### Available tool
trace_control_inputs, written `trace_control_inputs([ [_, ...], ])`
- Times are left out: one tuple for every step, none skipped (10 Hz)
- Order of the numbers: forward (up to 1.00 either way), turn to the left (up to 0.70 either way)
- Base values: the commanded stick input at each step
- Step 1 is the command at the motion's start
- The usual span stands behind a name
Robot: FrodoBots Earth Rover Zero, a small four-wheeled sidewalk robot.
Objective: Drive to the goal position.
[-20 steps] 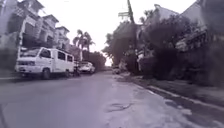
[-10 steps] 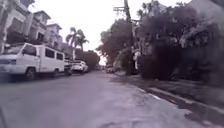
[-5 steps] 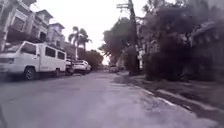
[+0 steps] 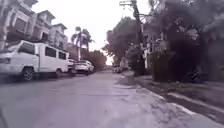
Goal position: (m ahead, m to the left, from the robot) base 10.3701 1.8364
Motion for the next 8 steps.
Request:
trace_control_inputs([
  [0.70,-0.35],
  [0.70,-0.35],
  [0.70,-0.23],
  [0.70,0.00],
  [0.70,0.00],
  [0.70,0.00],
  [0.70,0.00],
  [0.70,0.00],
])
